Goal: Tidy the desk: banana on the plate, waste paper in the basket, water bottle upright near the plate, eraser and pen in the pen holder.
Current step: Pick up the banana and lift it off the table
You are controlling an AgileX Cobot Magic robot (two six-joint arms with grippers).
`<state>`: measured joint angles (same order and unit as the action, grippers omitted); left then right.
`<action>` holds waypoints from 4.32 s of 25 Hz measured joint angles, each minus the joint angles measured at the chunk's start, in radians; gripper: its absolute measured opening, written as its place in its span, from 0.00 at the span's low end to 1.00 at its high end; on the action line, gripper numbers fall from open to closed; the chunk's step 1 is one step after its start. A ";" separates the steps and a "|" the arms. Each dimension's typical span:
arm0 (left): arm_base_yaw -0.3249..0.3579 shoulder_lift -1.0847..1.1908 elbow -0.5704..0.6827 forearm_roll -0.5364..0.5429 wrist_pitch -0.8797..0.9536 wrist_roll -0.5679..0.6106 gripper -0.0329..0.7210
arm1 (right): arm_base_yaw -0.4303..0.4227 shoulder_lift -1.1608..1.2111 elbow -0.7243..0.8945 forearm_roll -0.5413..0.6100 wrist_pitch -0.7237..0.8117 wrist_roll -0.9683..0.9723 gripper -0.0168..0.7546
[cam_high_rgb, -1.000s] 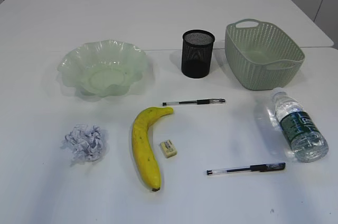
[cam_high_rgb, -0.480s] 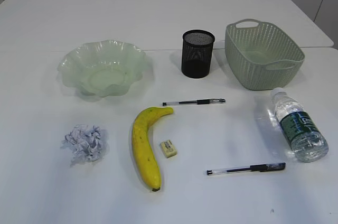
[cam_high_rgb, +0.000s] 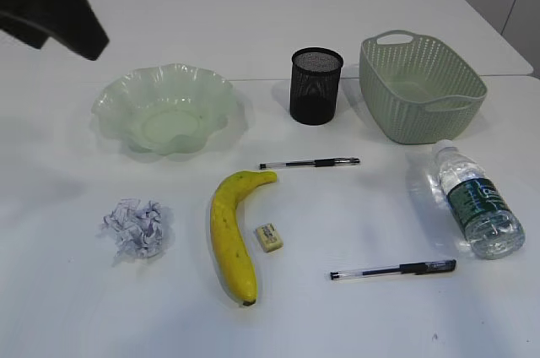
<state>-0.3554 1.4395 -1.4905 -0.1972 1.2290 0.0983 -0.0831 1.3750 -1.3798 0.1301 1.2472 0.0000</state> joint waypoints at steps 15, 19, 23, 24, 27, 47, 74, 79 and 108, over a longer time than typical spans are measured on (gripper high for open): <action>-0.218 0.387 -0.317 0.179 0.013 -0.091 0.74 | 0.000 0.023 0.000 0.034 0.000 -0.027 0.46; -0.221 0.429 -0.319 0.188 0.013 -0.098 0.74 | 0.000 0.023 0.000 0.034 0.000 -0.028 0.46; -0.221 0.472 -0.320 0.197 0.013 -0.106 0.74 | 0.000 0.023 0.000 0.034 0.000 -0.029 0.46; -0.221 0.481 -0.320 0.197 0.013 -0.110 0.74 | 0.000 0.023 0.000 0.034 0.000 -0.029 0.46; -0.221 0.517 -0.320 0.197 0.013 -0.124 0.73 | 0.000 0.023 0.000 0.035 0.000 -0.029 0.46; -0.221 0.730 -0.322 0.175 0.000 -0.126 0.73 | 0.000 0.093 0.000 0.035 0.000 -0.031 0.46; -0.221 0.840 -0.324 0.125 -0.010 -0.126 0.73 | 0.000 0.095 0.000 0.038 0.000 -0.033 0.46; -0.221 0.857 -0.324 0.125 -0.012 -0.126 0.73 | 0.000 0.095 0.000 0.038 0.000 -0.033 0.46; -0.221 0.876 -0.326 0.123 -0.013 -0.111 0.37 | 0.000 0.095 0.000 0.038 0.000 -0.041 0.46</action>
<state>-0.5761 2.3155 -1.8170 -0.0743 1.2158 -0.0129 -0.0831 1.4704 -1.3798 0.1677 1.2472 -0.0406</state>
